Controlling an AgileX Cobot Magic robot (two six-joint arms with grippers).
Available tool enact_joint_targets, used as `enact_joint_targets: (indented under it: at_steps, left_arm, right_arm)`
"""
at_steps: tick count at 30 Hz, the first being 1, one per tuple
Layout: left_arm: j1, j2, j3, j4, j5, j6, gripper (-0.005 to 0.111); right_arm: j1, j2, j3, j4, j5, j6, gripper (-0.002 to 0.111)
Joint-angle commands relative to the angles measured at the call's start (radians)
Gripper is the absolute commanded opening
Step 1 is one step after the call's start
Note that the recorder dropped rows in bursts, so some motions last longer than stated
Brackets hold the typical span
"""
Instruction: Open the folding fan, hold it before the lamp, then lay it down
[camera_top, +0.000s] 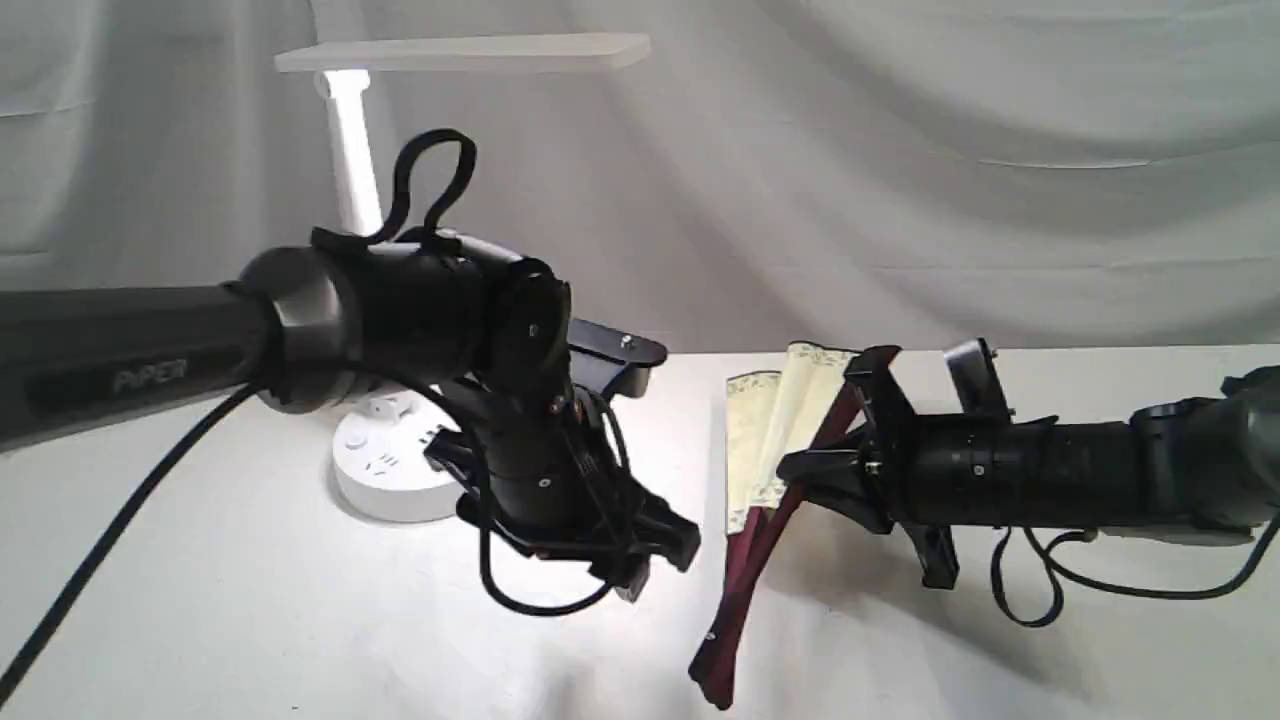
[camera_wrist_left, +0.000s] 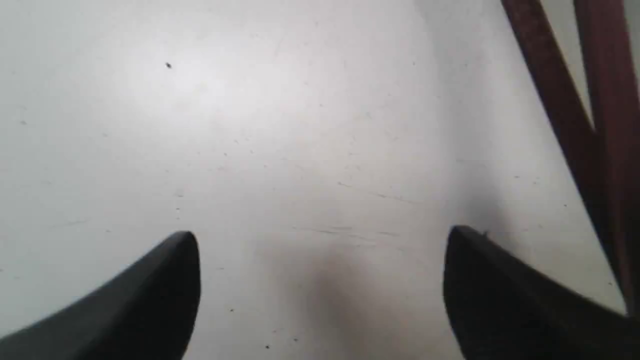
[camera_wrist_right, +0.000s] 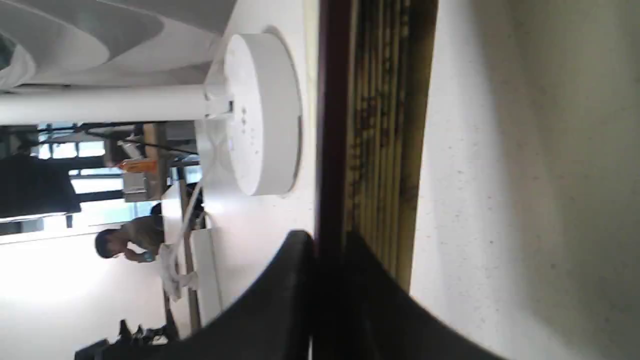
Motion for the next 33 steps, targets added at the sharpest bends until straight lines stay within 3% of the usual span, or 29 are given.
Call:
enact_joint_targets:
  at_steps: [1, 5, 11, 28, 33]
  left_arm:
    - [0.002, -0.056, 0.002, 0.015, -0.012, -0.002, 0.067]
    - [0.002, -0.114, 0.046, 0.015, -0.051, -0.004, 0.067]
    - [0.002, -0.218, 0.254, 0.003, -0.201, -0.022, 0.067]
    - [0.002, -0.571, 0.892, -0.001, -1.134, -0.022, 0.067]
    - [0.002, -0.574, 0.947, 0.032, -1.258, 0.083, 0.067]
  right_arm:
    - [-0.026, -0.003, 0.003, 0.014, 0.110, -0.034, 0.000]
    - [-0.030, -0.003, 0.003, 0.014, 0.152, -0.034, 0.000]
    - [-0.030, -0.003, 0.003, 0.014, 0.161, -0.034, 0.000]
    - [-0.030, -0.003, 0.003, 0.014, 0.226, -0.050, 0.000]
    - [-0.030, -0.003, 0.003, 0.014, 0.234, -0.052, 0.000]
